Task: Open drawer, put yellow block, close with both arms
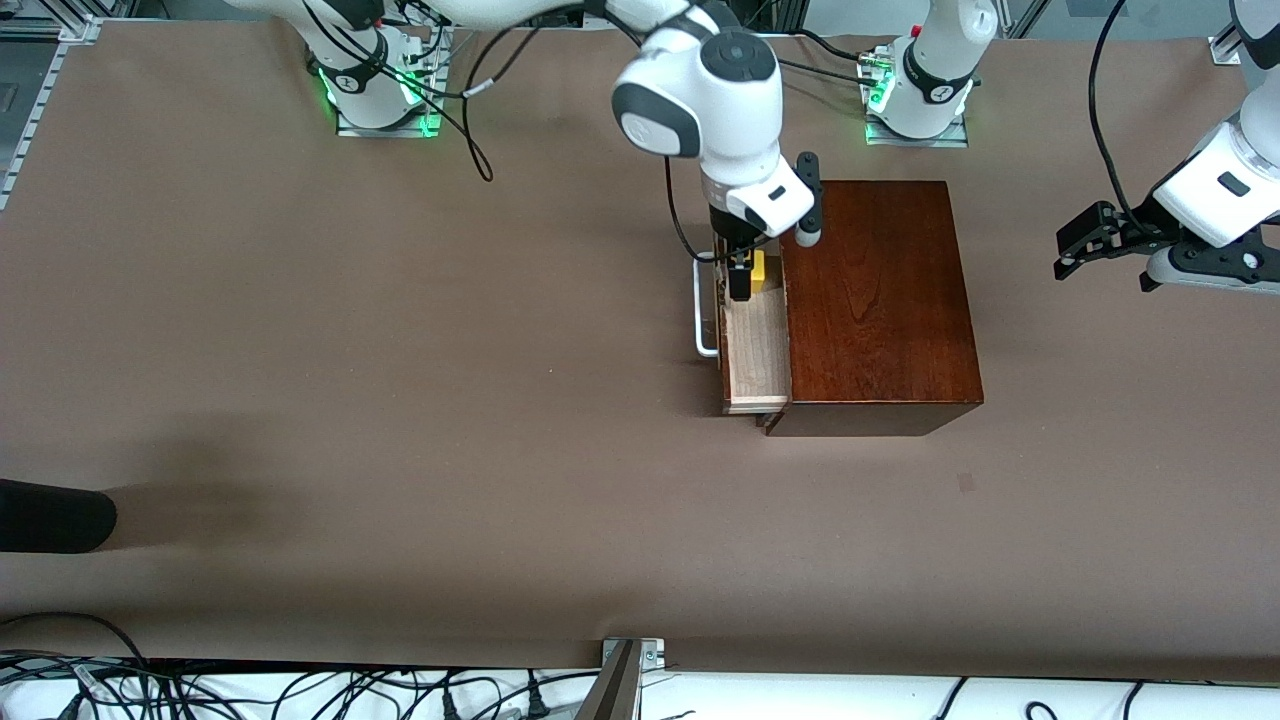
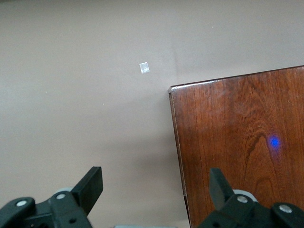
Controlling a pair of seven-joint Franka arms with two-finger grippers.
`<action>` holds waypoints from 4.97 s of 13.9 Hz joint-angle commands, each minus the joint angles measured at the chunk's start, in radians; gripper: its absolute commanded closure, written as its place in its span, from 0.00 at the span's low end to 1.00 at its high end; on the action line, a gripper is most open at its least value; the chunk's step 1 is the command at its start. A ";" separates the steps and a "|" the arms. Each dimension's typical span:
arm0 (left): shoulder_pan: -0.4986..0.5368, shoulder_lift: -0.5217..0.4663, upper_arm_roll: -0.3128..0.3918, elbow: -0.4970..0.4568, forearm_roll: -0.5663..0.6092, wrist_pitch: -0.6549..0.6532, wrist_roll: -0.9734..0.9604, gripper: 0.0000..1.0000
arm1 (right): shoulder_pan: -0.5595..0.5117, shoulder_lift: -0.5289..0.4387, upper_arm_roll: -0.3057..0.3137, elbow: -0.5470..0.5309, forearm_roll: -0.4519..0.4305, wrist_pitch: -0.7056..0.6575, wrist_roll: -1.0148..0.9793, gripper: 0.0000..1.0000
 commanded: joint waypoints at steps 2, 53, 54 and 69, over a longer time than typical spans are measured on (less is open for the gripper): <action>-0.004 -0.022 -0.003 -0.011 -0.039 -0.055 0.025 0.00 | -0.104 -0.123 0.009 -0.020 0.091 -0.088 0.003 0.00; -0.425 0.505 -0.207 0.321 0.054 -0.123 0.789 0.00 | -0.611 -0.682 -0.359 -0.426 0.334 -0.501 0.388 0.00; -0.409 0.485 -0.203 0.348 0.051 -0.148 0.783 0.00 | -0.611 -0.682 -0.359 -0.428 0.334 -0.501 0.388 0.00; -0.074 0.169 -0.092 0.209 0.090 0.031 0.512 0.00 | -0.609 -0.682 -0.356 -0.425 0.334 -0.499 0.388 0.00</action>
